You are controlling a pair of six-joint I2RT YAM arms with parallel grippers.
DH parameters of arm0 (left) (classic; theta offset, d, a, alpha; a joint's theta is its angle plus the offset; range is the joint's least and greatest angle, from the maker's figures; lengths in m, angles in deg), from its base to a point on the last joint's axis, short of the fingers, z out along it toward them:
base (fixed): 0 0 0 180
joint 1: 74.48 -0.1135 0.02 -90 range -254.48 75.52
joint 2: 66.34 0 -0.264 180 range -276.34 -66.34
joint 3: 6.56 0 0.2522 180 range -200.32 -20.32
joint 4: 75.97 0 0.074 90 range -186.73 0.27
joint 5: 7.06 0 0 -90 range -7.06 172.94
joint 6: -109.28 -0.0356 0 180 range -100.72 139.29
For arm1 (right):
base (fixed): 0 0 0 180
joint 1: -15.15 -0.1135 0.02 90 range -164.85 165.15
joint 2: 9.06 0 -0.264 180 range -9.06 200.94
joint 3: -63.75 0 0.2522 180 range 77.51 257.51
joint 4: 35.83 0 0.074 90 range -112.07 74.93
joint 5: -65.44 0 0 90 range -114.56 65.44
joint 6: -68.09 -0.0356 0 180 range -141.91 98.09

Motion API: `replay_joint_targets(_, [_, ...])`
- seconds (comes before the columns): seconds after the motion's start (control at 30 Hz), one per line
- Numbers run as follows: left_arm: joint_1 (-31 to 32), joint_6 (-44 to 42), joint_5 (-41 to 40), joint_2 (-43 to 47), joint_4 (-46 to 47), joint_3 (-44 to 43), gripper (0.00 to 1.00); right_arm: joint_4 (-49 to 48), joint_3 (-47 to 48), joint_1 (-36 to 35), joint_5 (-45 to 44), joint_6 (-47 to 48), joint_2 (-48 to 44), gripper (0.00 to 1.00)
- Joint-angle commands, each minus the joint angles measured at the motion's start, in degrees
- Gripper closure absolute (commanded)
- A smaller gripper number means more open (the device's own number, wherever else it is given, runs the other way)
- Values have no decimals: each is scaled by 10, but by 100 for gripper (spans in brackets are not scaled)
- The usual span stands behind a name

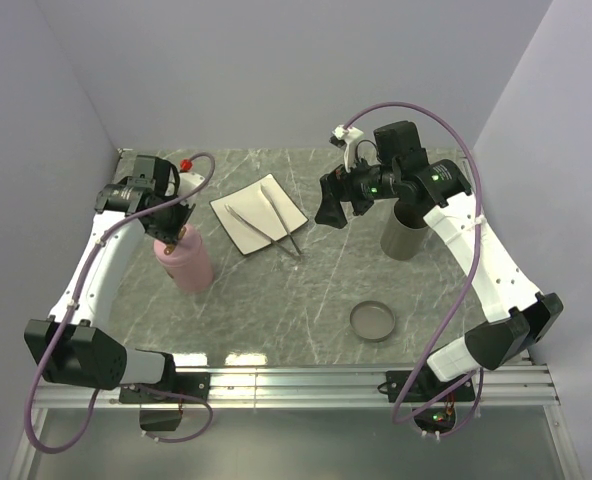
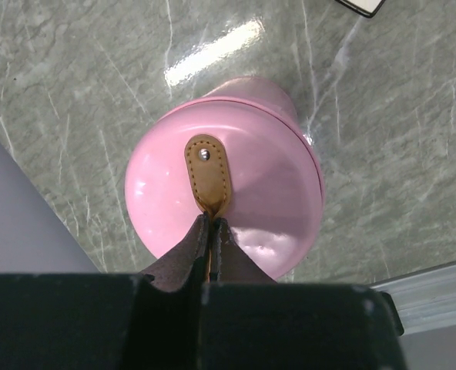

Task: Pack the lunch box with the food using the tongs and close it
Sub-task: Close the box lid on the packing box.

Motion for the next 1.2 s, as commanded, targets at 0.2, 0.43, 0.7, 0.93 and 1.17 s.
replay_joint_targets(0.2, [27, 25, -15, -5, 28, 11, 100, -3, 1, 2, -5, 5, -23, 0])
replay_joint_targets(0.43, [27, 21, -35, -5, 24, 30, 100, -2, 3, 2, -4, 5, -19, 0])
replay_joint_targets(0.7, [27, 19, -44, 0, 14, 15, 100, -3, 0, 3, -3, 5, -21, 0])
replay_joint_targets(0.93, [27, 23, -32, -1, 4, -20, 100, -2, -4, 2, -3, 7, -24, 0])
replay_joint_targets(1.17, [27, 22, -24, -1, -2, -19, 100, -3, -7, 2, -3, 7, -24, 0])
